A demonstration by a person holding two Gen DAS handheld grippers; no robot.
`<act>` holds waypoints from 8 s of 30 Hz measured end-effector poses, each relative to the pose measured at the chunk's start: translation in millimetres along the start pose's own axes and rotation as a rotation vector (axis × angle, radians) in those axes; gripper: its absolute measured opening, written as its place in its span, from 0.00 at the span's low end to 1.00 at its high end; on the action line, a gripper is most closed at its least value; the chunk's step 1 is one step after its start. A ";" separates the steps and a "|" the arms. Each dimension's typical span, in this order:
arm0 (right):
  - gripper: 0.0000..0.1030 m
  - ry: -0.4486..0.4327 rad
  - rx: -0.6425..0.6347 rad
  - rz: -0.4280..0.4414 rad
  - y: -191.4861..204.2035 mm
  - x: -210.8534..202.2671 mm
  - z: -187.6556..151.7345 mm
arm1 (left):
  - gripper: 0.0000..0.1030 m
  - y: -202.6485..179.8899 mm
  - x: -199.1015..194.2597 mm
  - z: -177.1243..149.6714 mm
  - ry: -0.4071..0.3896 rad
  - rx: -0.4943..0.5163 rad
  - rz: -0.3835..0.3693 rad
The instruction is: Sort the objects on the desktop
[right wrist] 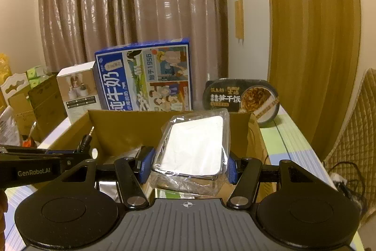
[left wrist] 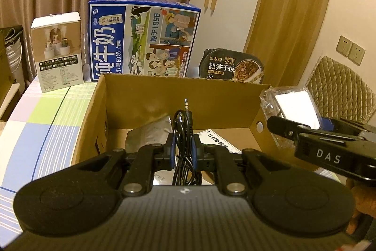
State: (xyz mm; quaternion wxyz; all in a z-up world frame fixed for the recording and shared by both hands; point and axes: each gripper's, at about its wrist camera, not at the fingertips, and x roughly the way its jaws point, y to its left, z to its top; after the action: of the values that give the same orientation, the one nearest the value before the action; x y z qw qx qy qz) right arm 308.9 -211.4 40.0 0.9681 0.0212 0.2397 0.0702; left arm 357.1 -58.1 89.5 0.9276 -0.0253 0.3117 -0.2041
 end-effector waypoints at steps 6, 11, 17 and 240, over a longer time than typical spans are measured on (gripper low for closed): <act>0.55 0.003 0.005 0.004 0.7 0.5 -0.5 | 0.35 4.1 1.3 -0.7 -0.005 -0.030 0.010; 0.55 0.007 0.018 0.005 -3.1 1.5 -1.1 | 0.35 8.3 -4.0 1.1 -0.018 -0.037 0.026; 0.55 0.015 0.034 -0.001 -7.1 3.9 -1.4 | 0.36 12.1 -5.0 0.5 -0.020 -0.043 0.044; 0.74 0.397 -0.095 0.022 6.8 -132.5 -188.5 | 0.44 -58.4 -120.1 -193.9 0.263 0.238 -0.064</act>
State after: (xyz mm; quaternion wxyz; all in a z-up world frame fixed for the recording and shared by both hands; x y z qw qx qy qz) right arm 104.1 -222.6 -65.1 0.9009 -0.0363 0.4220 0.0949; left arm 135.1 -48.7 11.9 0.8685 0.1017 0.4029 -0.2703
